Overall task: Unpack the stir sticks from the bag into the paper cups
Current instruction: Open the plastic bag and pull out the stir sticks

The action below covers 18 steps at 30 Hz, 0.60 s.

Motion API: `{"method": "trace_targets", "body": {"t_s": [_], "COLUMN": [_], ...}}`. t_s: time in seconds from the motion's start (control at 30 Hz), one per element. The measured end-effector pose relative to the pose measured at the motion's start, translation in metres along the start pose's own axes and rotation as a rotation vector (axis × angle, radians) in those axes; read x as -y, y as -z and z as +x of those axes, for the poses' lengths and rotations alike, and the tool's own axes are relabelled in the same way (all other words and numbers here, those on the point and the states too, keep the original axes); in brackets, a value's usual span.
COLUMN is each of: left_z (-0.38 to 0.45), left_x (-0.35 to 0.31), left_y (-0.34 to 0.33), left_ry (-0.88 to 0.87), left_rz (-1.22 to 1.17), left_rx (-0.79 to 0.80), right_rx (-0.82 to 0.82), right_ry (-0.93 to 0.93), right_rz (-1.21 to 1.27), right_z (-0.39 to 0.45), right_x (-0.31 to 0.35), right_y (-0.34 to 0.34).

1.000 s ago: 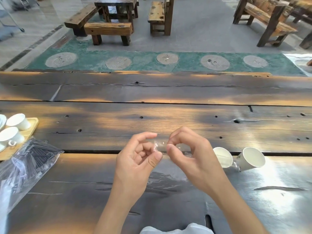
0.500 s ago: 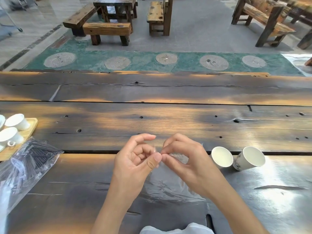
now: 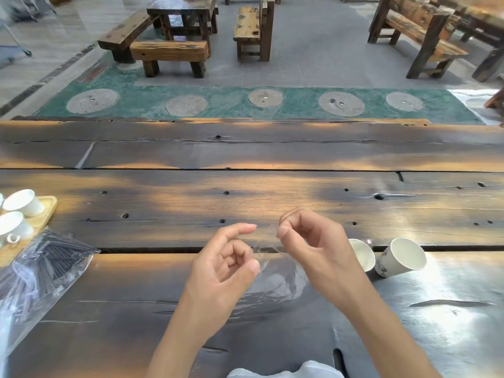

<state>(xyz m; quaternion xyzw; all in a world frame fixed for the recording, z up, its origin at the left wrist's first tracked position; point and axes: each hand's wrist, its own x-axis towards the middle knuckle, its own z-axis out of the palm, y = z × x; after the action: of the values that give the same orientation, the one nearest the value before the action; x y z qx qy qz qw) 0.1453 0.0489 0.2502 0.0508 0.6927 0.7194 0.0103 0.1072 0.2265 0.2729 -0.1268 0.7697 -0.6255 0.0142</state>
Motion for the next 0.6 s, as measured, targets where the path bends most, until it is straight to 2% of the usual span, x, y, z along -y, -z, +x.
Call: {"method": "trace_targets", "body": {"t_s": [0.1,0.23,0.33,0.4,0.5,0.6], "left_z": [0.006,0.020,0.021,0.019,0.018,0.018], "left_x": [-0.005,-0.006,-0.006,-0.009,-0.009,-0.005], "left_y": [-0.004,-0.007,0.000,0.005,0.011,0.017], "left_ry": [0.033,-0.042,-0.079,-0.085,-0.072,-0.037], "left_rz": [0.108,0.161,0.159,0.092,0.014,-0.069], "left_rx": [0.052,-0.044,-0.049,-0.057,-0.107,-0.169], "right_rx": [0.085,0.057,-0.111,-0.270,-0.364,-0.275], "right_ry": [0.053,0.109,0.144,0.073,-0.161,-0.309], "right_rz": [-0.076,-0.165,-0.268,-0.289,0.023,0.284], "right_z": [-0.003,-0.001,-0.001,-0.001,-0.003,-0.005], "right_x": [0.003,0.004,-0.009,-0.028,-0.059,-0.090], "right_y": [-0.005,-0.002,0.015,0.035,0.062,0.073]}}
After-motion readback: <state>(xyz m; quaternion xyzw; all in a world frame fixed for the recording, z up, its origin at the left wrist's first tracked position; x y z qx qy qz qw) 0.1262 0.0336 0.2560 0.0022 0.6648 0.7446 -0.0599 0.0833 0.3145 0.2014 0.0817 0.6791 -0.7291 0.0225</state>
